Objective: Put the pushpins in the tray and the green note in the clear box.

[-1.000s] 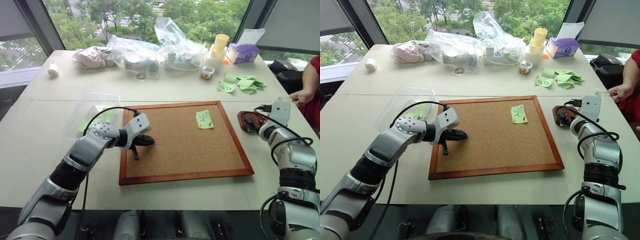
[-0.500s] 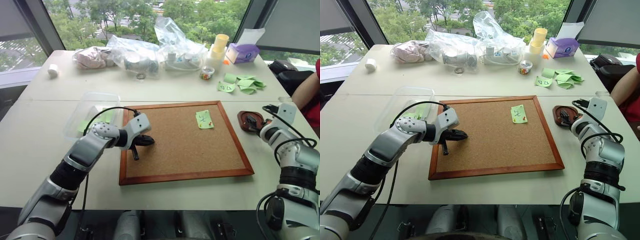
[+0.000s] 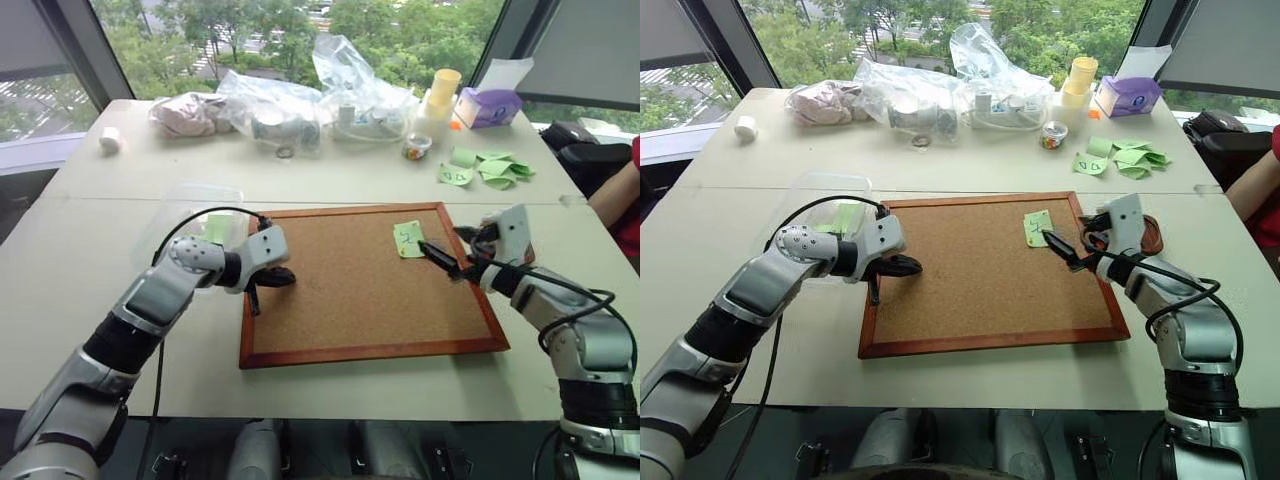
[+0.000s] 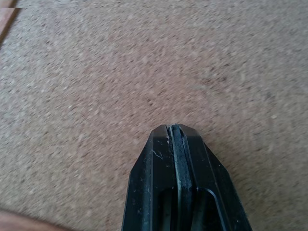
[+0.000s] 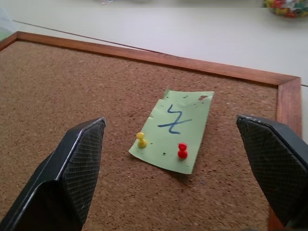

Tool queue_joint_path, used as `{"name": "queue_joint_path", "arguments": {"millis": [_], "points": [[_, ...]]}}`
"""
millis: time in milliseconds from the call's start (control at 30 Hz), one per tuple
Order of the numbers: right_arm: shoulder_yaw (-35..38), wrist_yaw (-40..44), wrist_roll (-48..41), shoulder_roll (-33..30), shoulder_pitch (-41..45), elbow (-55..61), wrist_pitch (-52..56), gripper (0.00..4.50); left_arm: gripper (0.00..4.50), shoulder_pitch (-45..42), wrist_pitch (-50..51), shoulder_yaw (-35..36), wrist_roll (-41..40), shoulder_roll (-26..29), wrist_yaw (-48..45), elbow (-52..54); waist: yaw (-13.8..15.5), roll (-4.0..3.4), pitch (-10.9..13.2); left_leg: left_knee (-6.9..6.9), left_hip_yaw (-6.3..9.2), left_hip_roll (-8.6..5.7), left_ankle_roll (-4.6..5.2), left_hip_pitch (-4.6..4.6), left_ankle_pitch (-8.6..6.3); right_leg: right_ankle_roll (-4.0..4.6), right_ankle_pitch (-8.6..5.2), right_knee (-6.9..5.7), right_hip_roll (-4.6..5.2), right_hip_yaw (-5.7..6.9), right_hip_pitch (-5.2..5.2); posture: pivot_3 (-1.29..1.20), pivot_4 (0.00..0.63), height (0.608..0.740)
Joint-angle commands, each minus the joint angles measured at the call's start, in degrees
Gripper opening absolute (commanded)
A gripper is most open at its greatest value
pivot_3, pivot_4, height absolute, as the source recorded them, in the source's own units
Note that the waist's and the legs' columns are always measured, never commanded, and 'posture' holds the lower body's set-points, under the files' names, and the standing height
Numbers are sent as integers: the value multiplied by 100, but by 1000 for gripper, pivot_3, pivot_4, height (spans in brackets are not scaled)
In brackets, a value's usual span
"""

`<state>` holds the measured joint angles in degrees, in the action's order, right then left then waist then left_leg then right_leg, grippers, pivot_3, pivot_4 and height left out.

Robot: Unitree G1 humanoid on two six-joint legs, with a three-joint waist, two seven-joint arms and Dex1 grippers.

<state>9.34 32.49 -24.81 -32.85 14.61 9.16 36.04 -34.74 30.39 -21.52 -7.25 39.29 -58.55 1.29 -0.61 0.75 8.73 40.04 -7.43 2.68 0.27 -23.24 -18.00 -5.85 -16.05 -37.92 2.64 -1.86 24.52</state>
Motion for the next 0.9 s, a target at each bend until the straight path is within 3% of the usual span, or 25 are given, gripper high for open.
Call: {"name": "queue_joint_path", "arguments": {"millis": [33, 200, 300, 533, 900], "points": [[-202, 2, 233, 112, 193, -237, -312, 4447, 0, -191, -190, 94, 74, -64, -92, -74, -2, 0, 0, 0, 0, -1, 1, -2, 0, 0, 0, 1, 0, 0, 1, 0, 150, 735], [-234, 10, 356, 179, 297, -614, -517, 4447, 0, -131, -141, 131, 99, -148, -69, -22, -8, 1, 0, 0, 0, -1, 0, -4, 0, 0, 0, 2, -1, 1, 2, 0, 150, 735], [-233, 20, 390, 220, 332, -797, -614, 3638, 0, -68, -85, 141, 90, -167, -43, 57, -12, 1, 1, 0, 0, 0, 0, -4, 0, 0, 0, 2, -2, 1, 3, 0, 150, 735], [-234, 20, 428, 301, 369, -985, -696, 131, 0, 34, -4, 173, 80, -168, 10, 162, -14, 0, 1, 0, 0, 3, 0, -3, 0, -1, 0, 1, -1, 1, 3, 0, 150, 735], [185, -287, 419, 475, 391, -911, -1093, 46, 0, 57, -14, 23, 323, -33, -28, 220, -18, 0, 1, 0, -1, 2, -1, -3, 0, -1, 0, 0, -2, 1, 3, 0, 150, 735]]}}
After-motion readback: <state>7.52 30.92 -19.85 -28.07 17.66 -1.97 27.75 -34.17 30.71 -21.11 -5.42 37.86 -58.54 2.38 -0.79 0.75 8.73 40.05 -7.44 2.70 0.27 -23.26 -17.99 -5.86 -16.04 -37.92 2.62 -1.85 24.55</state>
